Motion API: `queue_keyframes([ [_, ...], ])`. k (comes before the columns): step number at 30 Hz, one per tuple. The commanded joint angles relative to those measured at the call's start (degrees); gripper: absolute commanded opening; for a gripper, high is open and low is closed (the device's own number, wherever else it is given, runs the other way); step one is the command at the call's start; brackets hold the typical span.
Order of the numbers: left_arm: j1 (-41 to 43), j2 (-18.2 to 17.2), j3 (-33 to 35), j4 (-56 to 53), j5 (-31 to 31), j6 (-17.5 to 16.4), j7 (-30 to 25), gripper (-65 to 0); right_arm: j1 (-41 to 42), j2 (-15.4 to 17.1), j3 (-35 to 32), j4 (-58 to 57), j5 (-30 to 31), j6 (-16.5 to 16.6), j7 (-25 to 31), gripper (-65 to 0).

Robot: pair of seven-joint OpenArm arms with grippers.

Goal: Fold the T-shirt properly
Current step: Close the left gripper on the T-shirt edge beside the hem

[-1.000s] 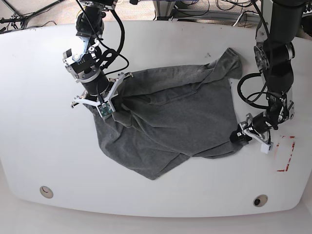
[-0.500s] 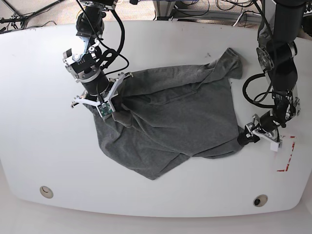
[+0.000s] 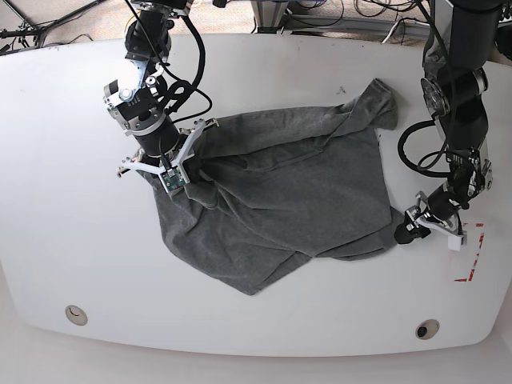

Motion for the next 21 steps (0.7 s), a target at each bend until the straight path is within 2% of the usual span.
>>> queue_keyframes([
  [1, -1.8, -0.8, 0.0, 0.7, -0.9, -0.3, -1.4, -39.4, 0.5, 0.0, 0.0, 0.9, 1.1, -0.1, 1.2, -65.0],
  [5, -1.8, -0.8, 0.0, 0.7, -1.0, 2.0, -1.4, -41.1, 0.5, 0.0, 0.0, 0.9, 1.1, -0.1, 1.2, -65.0],
  [7, -1.8, -0.8, 0.1, 0.7, -1.0, 3.6, -1.4, -44.2, 0.5, 0.0, 0.0, 0.9, 1.1, -0.1, 1.2, -65.0],
  [11, -1.8, -0.8, 0.7, 0.7, -0.7, 5.7, -2.5, -57.6, 0.5, 0.0, 0.1, 0.9, 1.1, -0.1, 1.2, -65.0],
  [14, -1.8, -0.8, 2.8, 0.7, -0.4, 6.3, -2.6, -64.4, 0.5, 0.0, 0.1, 0.9, 1.1, -0.1, 1.2, -65.0],
  [19, -1.7, -0.6, 4.5, 0.7, -0.6, 6.8, -2.8, -65.0, 0.5, 0.0, 0.1, 0.9, 1.1, -0.1, 1.2, -65.0],
  [21, -1.7, -0.5, 4.6, 0.7, -0.5, 6.8, -3.6, -62.6, 0.5, 0.0, 0.1, 0.9, 1.1, -0.1, 1.2, -65.0],
])
